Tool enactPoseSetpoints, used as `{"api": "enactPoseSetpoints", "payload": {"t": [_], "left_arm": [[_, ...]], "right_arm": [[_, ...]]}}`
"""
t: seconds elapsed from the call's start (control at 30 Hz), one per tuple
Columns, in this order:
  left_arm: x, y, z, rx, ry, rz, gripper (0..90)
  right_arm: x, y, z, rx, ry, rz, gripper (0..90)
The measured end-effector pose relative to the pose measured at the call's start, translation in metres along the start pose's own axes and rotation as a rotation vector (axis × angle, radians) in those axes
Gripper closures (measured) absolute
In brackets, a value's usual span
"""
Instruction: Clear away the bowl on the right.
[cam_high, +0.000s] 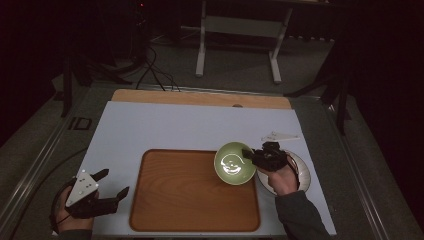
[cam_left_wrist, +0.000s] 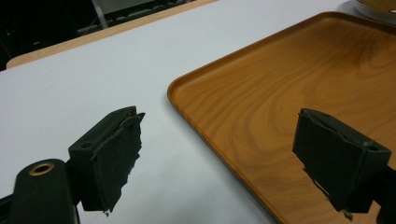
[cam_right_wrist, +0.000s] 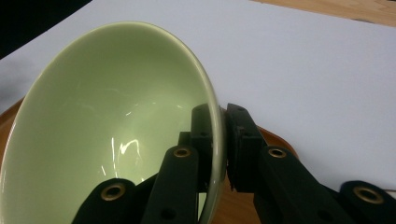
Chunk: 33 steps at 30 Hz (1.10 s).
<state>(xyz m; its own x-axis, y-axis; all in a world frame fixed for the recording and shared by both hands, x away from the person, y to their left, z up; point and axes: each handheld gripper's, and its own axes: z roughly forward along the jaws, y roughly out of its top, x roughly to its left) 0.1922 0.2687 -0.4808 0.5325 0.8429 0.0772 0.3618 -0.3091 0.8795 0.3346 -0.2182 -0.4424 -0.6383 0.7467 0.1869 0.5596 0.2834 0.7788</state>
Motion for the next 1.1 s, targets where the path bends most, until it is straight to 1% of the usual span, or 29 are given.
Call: {"api": "enactPoseSetpoints", "payload": {"t": [0.37,0.53,0.67,1.1], "left_arm": [[0.000,0.000,0.000,-0.001,0.001,-0.003,15.0],[0.000,0.000,0.000,-0.001,0.001,-0.001,15.1],[0.000,0.000,-0.001,-0.001,0.004,-0.002,15.1],[0.001,0.000,-0.001,-0.004,0.008,-0.003,15.1]], "right_arm": [[0.011,0.000,0.010,0.006,0.014,-0.010,82.0],[0.015,0.000,0.011,0.006,0.020,-0.012,82.1],[0.018,0.000,0.013,0.005,0.020,-0.022,82.0],[0.028,-0.001,0.018,0.002,0.039,-0.021,81.9]]}}
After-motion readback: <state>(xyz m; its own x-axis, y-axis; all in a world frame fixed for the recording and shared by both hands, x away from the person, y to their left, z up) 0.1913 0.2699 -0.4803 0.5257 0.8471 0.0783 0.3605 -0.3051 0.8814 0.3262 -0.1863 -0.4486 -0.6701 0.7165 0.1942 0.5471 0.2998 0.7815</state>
